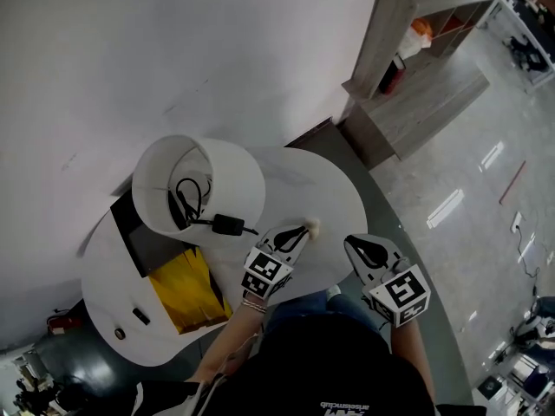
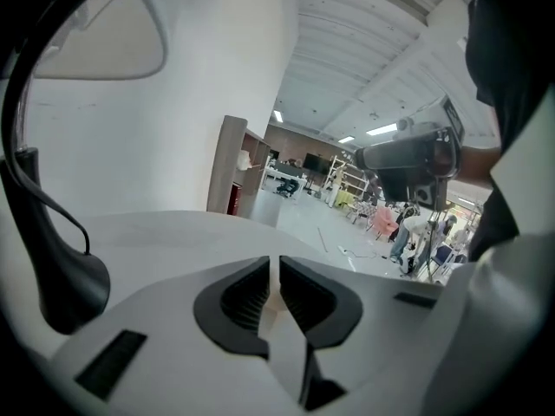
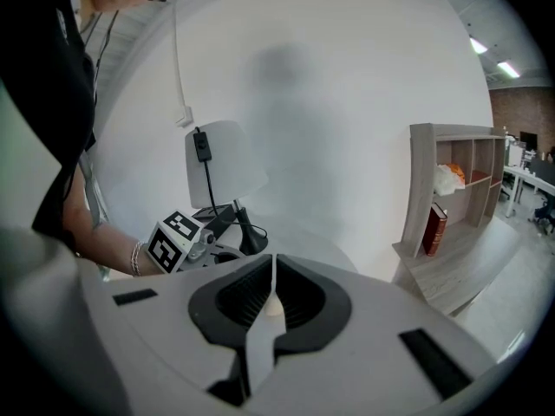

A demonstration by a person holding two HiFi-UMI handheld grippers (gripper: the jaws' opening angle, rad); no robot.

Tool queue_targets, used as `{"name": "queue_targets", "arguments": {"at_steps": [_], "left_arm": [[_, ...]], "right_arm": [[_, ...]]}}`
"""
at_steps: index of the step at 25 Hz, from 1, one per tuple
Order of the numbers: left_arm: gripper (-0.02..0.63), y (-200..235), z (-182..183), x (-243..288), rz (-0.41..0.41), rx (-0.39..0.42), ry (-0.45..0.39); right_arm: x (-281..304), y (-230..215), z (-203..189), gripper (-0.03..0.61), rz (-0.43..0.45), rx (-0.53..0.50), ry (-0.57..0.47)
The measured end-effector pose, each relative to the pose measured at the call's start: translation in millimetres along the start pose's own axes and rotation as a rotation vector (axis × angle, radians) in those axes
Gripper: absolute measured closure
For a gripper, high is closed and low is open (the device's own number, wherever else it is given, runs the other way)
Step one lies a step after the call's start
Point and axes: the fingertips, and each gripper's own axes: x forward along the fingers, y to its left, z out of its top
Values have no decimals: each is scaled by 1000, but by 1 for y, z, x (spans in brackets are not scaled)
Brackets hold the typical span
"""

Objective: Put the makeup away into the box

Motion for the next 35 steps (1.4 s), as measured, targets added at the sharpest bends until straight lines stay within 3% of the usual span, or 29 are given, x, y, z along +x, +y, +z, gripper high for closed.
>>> {"name": "queue_targets", "arguments": {"at_steps": [1, 3, 6, 11, 19, 23, 35], "left_arm": [[574, 1, -3, 2, 0, -4, 9], [467, 1, -10, 8, -9, -18, 39], [434, 0, -18, 14, -19, -28, 75], [428, -4, -26, 27, -39, -33, 102], [430, 13, -32, 33, 38, -31, 131], [473, 10, -33, 30, 45, -19, 139], [488, -9, 3, 4, -9, 0, 20]], "right_arm": [[2, 0, 0, 555, 0, -1, 5], [5, -2, 0, 555, -5, 3, 12], [8, -4, -1, 555, -6, 12, 20], [12, -5, -3, 555, 15, 15, 23], [12, -7, -10, 555, 6, 37, 26], [9, -9, -12, 555, 0, 40, 25], [5, 2, -6, 555, 17, 11, 4]]}}
